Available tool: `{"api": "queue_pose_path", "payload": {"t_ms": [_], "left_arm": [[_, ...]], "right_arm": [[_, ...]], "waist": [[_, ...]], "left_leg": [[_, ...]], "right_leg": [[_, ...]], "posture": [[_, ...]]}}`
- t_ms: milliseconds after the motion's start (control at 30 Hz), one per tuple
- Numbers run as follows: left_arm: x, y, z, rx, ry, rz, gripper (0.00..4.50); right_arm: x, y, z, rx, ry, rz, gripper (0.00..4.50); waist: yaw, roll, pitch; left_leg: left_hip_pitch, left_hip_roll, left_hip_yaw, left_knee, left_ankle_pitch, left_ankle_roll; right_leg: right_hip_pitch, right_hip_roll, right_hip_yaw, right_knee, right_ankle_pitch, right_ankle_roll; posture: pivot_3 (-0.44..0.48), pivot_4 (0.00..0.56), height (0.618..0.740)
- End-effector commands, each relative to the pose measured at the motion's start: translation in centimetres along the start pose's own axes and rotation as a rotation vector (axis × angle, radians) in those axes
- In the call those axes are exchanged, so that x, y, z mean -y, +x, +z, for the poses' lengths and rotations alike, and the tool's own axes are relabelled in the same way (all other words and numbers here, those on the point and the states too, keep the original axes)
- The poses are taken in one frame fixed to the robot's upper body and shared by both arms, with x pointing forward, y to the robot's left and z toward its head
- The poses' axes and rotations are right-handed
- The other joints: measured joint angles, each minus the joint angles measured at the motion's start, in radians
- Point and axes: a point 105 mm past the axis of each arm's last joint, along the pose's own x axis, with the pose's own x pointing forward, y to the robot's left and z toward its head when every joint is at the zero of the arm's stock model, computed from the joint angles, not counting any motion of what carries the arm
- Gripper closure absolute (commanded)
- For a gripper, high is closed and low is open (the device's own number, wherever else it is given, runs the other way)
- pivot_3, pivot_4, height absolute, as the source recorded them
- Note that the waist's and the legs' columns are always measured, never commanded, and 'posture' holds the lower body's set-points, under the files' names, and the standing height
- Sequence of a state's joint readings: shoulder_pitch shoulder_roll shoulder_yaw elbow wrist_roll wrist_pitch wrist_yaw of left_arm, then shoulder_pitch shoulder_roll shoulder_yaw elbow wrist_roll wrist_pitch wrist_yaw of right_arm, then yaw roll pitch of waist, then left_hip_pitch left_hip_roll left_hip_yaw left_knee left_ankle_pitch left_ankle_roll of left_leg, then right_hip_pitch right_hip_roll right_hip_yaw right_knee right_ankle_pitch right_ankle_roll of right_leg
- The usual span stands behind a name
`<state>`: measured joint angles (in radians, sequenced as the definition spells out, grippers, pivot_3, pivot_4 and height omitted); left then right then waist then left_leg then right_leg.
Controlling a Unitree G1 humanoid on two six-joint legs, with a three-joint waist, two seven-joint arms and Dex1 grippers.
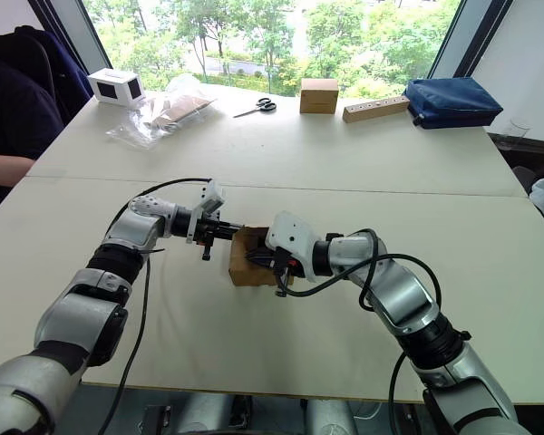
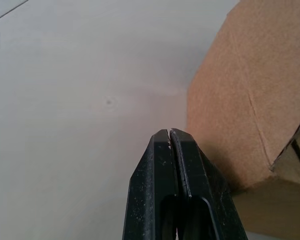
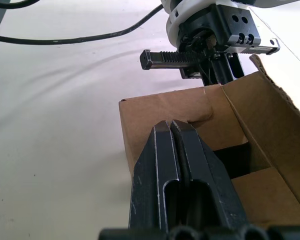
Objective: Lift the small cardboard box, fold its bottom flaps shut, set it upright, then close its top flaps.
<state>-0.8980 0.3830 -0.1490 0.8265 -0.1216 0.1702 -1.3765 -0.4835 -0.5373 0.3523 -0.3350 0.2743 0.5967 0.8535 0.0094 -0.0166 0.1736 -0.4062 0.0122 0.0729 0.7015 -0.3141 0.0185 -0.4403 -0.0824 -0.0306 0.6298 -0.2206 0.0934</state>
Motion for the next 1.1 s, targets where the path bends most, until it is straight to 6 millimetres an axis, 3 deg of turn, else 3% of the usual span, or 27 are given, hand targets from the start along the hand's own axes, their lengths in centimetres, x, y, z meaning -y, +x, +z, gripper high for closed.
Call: {"api": "queue_pose_path", "payload": {"t_ms": [33, 200, 300, 400, 533, 600, 1100], "left_arm": [[-2.0, -2.3, 3.0, 0.121, 0.031, 0.15, 4.49], [-2.3, -6.0, 3.8, 0.189, 0.007, 0.251, 4.49], [0.2, -8.1, 4.4, 0.239, -0.054, 0.223, 4.49], [2.9, -8.6, 4.5, 0.224, -0.082, 0.185, 4.49], [8.1, -7.6, 3.8, 0.131, -0.095, 0.065, 4.49], [9.1, -6.7, 3.0, 0.098, -0.099, 0.042, 4.49], [9.2, -4.3, 0.8, 0.056, -0.101, 0.019, 4.49]], "right_arm": [[0.6, -0.3, 1.1, 0.033, -0.03, -0.021, 4.5], [0.6, -0.5, 1.4, 0.044, -0.025, -0.022, 4.5], [0.8, -0.6, 1.6, 0.054, -0.026, -0.031, 4.5], [0.9, -0.7, 1.7, 0.062, -0.027, -0.036, 4.5], [0.9, -0.5, 1.6, 0.069, -0.021, -0.023, 4.5], [0.9, -0.3, 1.5, 0.071, -0.02, -0.011, 4.5], [0.9, -0.5, 2.0, 0.079, -0.041, -0.019, 4.5]], "waist": [[0.0, 0.0, 0.0], [-0.01, 0.0, 0.0], [-0.022, 0.0, 0.0], [-0.024, 0.0, 0.0], [-0.021, 0.0, 0.0], [-0.019, 0.0, 0.0], [-0.02, 0.0, 0.0]], "left_leg": [[0.0, 0.0, 0.0, 0.0, 0.0, 0.0], [0.0, 0.001, -0.001, 0.0, 0.0, 0.0], [0.0, 0.003, -0.001, 0.0, 0.0, 0.0], [0.0, 0.003, -0.001, 0.0, 0.0, 0.0], [0.0, 0.003, -0.002, 0.0, 0.0, -0.001], [0.001, 0.003, -0.002, 0.0, 0.0, -0.001], [0.002, 0.002, -0.002, -0.001, 0.001, -0.001]], "right_leg": [[0.0, 0.0, 0.0, 0.0, 0.0, 0.0], [0.0, 0.0, 0.0, 0.0, 0.0, 0.0], [0.0, 0.0, 0.0, 0.0, 0.0, 0.0], [0.0, -0.001, 0.0, 0.001, 0.0, 0.0], [0.0, -0.001, 0.0, 0.0, 0.0, 0.0], [0.001, -0.001, 0.0, 0.0, 0.0, 0.0], [0.001, 0.0, 0.0, 0.0, 0.0, 0.0]], "posture": [[0.0, 0.15, 0.74], [0.0, 0.15, 0.74], [0.0, 0.15, 0.74], [0.0, 0.15, 0.74], [0.0, 0.15, 0.74], [0.0, 0.15, 0.74], [0.0, 0.15, 0.74]]}}
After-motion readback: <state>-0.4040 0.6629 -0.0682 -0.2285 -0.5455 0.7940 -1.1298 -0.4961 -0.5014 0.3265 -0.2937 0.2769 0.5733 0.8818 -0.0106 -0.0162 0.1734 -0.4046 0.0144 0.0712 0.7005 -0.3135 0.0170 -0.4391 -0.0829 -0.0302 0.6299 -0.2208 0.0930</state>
